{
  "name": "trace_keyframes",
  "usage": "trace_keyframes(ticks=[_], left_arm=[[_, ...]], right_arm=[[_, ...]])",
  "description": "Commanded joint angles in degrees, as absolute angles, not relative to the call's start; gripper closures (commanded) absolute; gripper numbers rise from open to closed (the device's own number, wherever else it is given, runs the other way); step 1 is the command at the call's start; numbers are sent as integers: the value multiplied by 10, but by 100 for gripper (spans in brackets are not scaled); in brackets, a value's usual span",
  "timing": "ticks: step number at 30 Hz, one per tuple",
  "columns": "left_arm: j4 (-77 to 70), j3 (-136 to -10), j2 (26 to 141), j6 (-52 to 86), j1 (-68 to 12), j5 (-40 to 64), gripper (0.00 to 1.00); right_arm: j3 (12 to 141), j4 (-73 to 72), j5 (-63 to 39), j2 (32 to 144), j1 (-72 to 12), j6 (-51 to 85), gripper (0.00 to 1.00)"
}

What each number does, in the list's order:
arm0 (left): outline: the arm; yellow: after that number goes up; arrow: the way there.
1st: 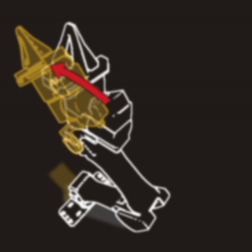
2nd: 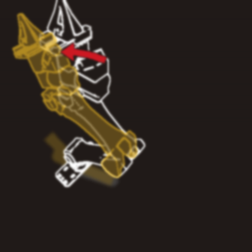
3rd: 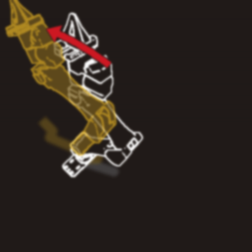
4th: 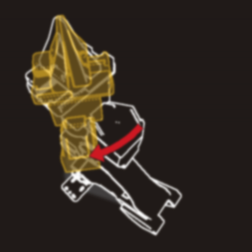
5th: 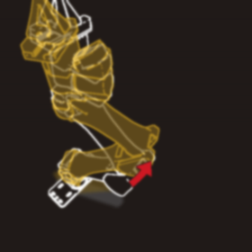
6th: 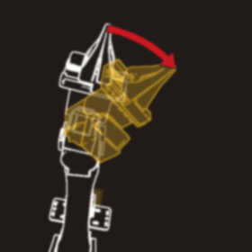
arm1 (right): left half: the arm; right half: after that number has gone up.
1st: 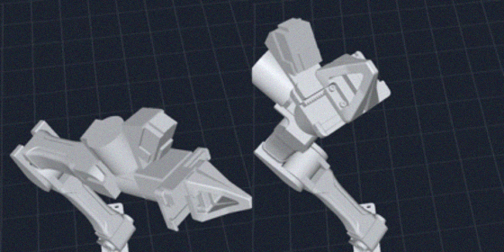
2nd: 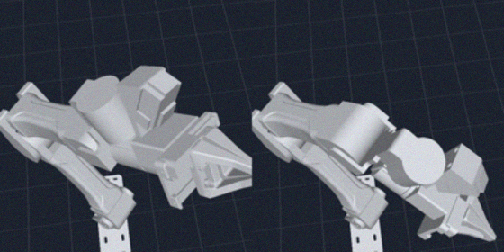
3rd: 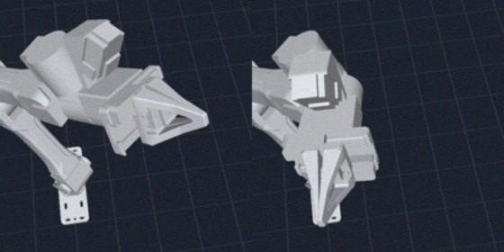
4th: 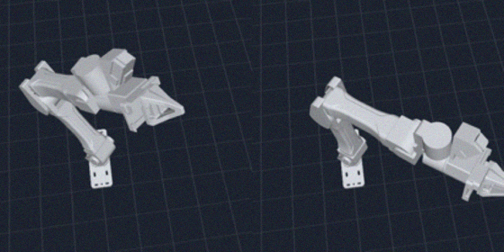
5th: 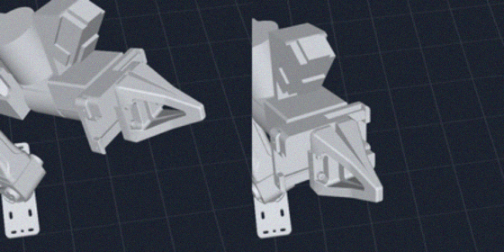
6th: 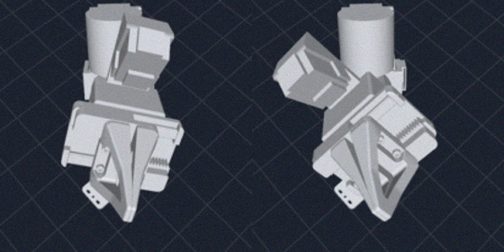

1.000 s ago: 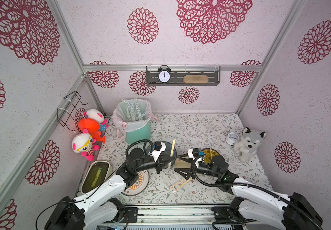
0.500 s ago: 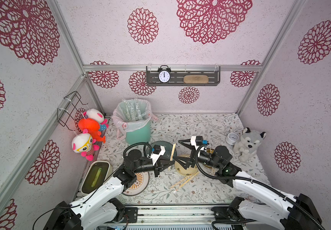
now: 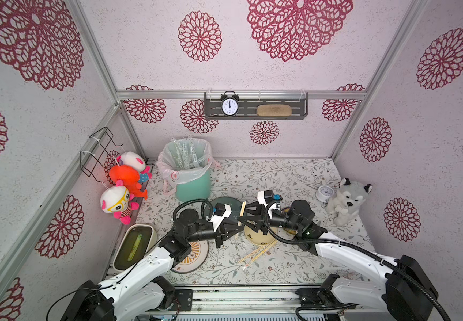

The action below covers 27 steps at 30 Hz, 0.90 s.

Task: Remove the packaging of disposable chopsticks
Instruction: Remove the packet bag from the disposable chopsticks.

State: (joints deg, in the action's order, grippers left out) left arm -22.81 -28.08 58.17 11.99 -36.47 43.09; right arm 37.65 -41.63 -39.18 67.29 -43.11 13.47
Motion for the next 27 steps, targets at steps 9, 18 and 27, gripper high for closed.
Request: trace_keyframes(ticks=[9, 18, 27], left_arm=[[-233, -271, 573, 108, -367, 438, 100], [-233, -279, 586, 110, -367, 448, 100], [-240, -279, 591, 112, -367, 450, 98]], right_arm=[[381, -443, -410, 655, -429, 138, 92], [388, -444, -424, 673, -429, 141, 97], [362, -464, -409, 646, -427, 146, 100]])
